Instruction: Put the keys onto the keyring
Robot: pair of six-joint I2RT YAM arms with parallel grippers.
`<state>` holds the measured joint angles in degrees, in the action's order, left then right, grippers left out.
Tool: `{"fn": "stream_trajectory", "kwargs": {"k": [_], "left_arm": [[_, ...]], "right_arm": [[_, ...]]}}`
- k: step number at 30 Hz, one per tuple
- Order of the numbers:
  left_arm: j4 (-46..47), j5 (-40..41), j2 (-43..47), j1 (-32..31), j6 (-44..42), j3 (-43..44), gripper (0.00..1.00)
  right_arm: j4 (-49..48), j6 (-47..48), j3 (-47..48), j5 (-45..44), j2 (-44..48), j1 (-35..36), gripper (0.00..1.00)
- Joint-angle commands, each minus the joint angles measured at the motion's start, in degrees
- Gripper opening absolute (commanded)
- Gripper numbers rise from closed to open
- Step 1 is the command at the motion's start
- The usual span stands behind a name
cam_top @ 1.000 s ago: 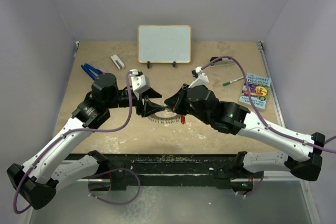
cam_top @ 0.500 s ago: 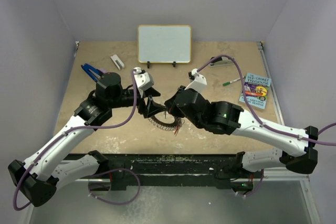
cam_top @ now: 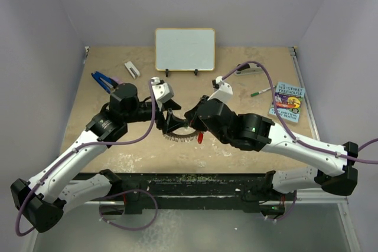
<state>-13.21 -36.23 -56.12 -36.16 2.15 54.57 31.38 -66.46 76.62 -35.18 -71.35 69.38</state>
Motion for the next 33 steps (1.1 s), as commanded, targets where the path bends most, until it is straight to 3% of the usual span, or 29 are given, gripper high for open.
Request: {"fn": "stream_trajectory", "kwargs": {"k": [1,10,18,31,33], "left_arm": [[2.29,-0.42,1.26,-0.40,-0.55,-0.60,0.68],[4.13,-4.55,2.06,-0.34,-3.94,-1.02,0.45],[5.82,-9.02,2.31,-0.35,-5.04,-1.30,0.33],[5.27,-11.53,3.62,-0.38,-8.12,-0.77,0.05],[5.58,-12.04,3.62,-0.35,-7.69,-0.73,0.04]], "right_arm": [[-5.54,0.98,1.98,-0.39,2.27,0.38,0.00],[-7.03,1.88,-0.33,2.24,4.30,0.34,0.00],[-8.50,2.19,-1.56,8.29,5.51,0.38,0.00],[-9.05,4.89,-3.71,10.23,8.31,0.30,0.00],[-9.66,5.61,-3.80,11.13,8.34,0.31,0.00]]}}
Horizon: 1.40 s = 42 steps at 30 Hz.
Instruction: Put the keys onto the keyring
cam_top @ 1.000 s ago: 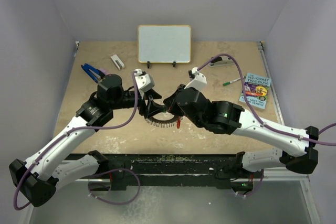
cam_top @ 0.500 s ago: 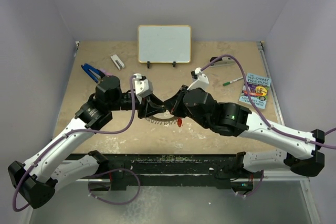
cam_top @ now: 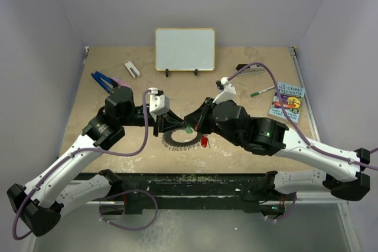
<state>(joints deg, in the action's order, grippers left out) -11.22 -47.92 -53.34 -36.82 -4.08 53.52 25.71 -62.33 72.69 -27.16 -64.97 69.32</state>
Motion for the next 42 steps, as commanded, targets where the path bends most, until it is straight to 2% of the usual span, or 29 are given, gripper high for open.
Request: {"fn": "stream_trajectory", "kwargs": {"k": [1,9,13,18,24,29,31,37,42], "left_arm": [[3.99,-0.75,0.88,0.28,-1.15,0.22,0.04],[4.39,-1.75,1.09,0.27,0.14,-0.02,0.04],[4.26,0.23,1.41,0.30,1.95,-0.36,0.04],[4.02,0.95,1.90,0.26,5.32,-0.51,0.04],[4.92,2.93,1.83,0.32,9.71,-0.28,0.04],[5.21,6.14,2.00,0.27,13.10,-0.45,0.04],[4.78,8.02,1.99,0.35,14.69,-0.43,0.04],[3.82,12.83,1.79,0.39,20.11,0.21,0.04],[3.35,14.82,1.60,0.38,24.23,0.60,0.04]], "right_arm": [[-4.27,1.75,0.20,3.46,1.77,0.33,0.00],[-4.77,3.98,1.28,3.31,0.66,0.21,0.00],[-6.45,4.74,0.60,0.68,1.54,0.28,0.07],[-8.09,5.66,0.38,-1.45,2.30,0.25,0.11],[-7.94,5.69,0.75,-2.98,1.78,0.20,0.30],[-6.68,4.92,0.72,-6.89,2.12,0.29,0.39],[-4.78,4.82,1.44,-10.67,1.92,0.31,0.41],[-1.24,1.70,2.35,-12.12,-0.13,0.43,0.41],[-6.05,1.30,0.53,-12.95,-0.61,0.56,0.40]]}}
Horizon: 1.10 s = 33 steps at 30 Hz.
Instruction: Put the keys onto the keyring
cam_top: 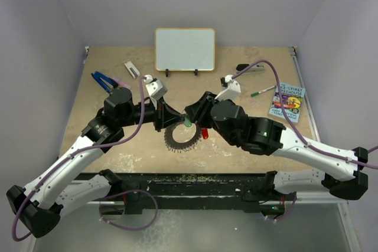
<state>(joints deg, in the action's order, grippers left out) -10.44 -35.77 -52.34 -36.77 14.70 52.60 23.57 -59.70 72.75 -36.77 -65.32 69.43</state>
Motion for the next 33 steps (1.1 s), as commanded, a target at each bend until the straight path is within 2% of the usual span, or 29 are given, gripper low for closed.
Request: {"fn": "stream_trajectory", "kwargs": {"k": [1,13,20,30,32,33], "left_arm": [[2.34,3.10,0.57,0.35,5.87,1.54,0.04],[2.70,5.16,-0.42,0.47,10.74,2.62,0.04],[2.61,4.67,-0.63,0.40,13.16,4.25,0.04],[2.19,3.96,-0.61,0.76,13.96,5.30,0.04],[2.38,3.83,-0.67,0.76,14.07,5.47,0.04],[2.42,3.85,-0.66,0.74,14.18,5.48,0.04]], "right_arm": [[-5.12,-0.90,0.32,-3.57,-0.44,0.45,0.40],[-8.46,2.24,1.78,-5.26,-3.50,0.61,0.37],[-8.90,2.09,0.89,-5.93,-3.74,0.54,0.28],[-7.85,1.04,0.62,-5.41,-4.73,0.59,0.27],[-7.80,1.07,0.70,-5.37,-4.86,0.62,0.24],[-7.81,1.08,0.80,-5.28,-4.90,0.58,0.16]]}}
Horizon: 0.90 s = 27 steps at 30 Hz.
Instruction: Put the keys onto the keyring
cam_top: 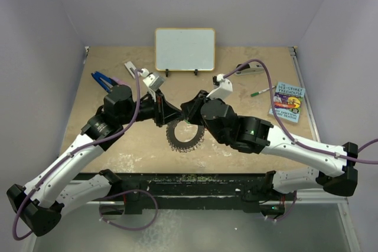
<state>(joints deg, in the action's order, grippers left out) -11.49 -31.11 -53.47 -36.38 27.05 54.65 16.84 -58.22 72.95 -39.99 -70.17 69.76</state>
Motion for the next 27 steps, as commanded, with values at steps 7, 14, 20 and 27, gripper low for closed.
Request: {"fn": "stream_trajectory", "kwargs": {"k": [7,14,20,27], "left_arm": [[3.10,-2.28,0.97,0.35,-2.46,2.92,0.05],[-2.35,-6.58,0.77,0.35,-19.63,3.94,0.04],[-3.65,-9.45,0.10,0.35,-28.32,6.40,0.04],[-5.05,-12.34,-0.23,0.38,-34.35,7.91,0.05]], "right_arm": [[0.65,-0.91,0.95,-1.65,0.01,0.23,0.00],[2.78,0.33,0.33,3.86,2.17,0.23,0.00],[7.34,0.56,0.87,8.16,3.74,0.22,0.00],[7.53,0.78,0.44,13.48,4.20,0.21,0.00]]}}
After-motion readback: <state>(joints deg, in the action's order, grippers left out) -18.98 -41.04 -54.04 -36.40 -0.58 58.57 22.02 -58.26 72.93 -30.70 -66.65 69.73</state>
